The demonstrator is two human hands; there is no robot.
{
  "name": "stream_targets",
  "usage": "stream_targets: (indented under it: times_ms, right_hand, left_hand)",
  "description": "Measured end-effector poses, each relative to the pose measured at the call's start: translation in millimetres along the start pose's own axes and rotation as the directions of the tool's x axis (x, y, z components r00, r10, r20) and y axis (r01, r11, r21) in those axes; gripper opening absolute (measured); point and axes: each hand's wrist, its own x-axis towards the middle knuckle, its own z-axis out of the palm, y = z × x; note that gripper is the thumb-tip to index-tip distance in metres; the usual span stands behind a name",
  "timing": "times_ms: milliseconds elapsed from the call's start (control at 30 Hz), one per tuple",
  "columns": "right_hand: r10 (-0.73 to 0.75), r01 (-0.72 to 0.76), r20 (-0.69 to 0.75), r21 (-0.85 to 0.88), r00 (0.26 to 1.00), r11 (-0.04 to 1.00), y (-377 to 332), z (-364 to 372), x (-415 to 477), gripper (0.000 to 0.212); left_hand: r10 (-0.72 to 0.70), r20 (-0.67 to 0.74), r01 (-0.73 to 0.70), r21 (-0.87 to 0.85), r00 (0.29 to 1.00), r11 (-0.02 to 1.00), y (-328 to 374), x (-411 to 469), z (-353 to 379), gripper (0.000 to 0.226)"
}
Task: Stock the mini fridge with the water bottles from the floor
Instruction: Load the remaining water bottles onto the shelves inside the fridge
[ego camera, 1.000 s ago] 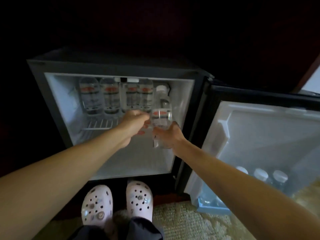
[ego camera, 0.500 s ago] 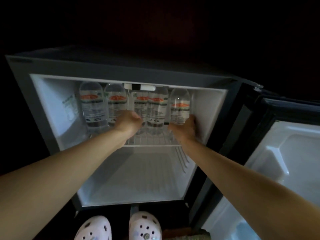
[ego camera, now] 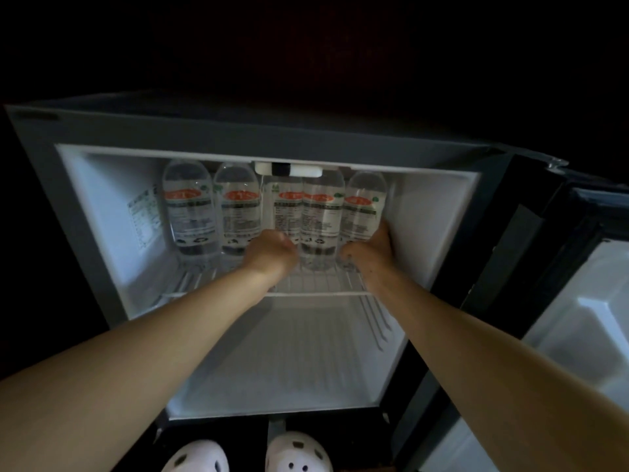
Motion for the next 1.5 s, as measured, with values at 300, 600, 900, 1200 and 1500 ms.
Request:
stream_targets:
  times_ms: [300, 600, 900, 1200, 1500]
  right_hand:
    - [0.059, -0.050, 0.058, -0.140, 0.997, 0.989, 0.7, -7.6, -16.4, 0.029]
    - [0.203, -0.177, 0.241, -0.127, 0.949, 0.976, -29.3, -58.9, -118.3, 0.055]
    - [0.166, -0.171, -0.047, -0.147, 0.985, 0.974, -40.5, -225.3, -295.9, 0.027]
    - [0.351, -0.443, -0.475, -0.095, 0.807, 0.891, 9.8, -375.2, -505.0, 0.020]
    - [0.486, -0.598, -0.742, 0.144, 0.462, 0.788, 82.5, -463.1, -667.0, 0.016]
  left_hand:
    - [-0.029, 0.021, 0.030, -0.029, 0.999, 0.999, 7.9, -21.9, -2.5, 0.026]
    - [-0.041, 0.076, 0.052, -0.139, 0.996, 0.989, 38.4, -110.1, -7.1, 0.019]
    - [0.017, 0.260, 0.065, -0.305, 0.966, 0.950, 82.5, -277.8, 29.3, 0.025]
    - [0.177, 0.667, -0.011, -0.245, 0.724, 0.970, 81.1, -487.7, 166.8, 0.023]
    - [0.130, 0.907, -0.206, -0.049, 0.400, 0.977, 60.1, -640.5, 278.4, 0.029]
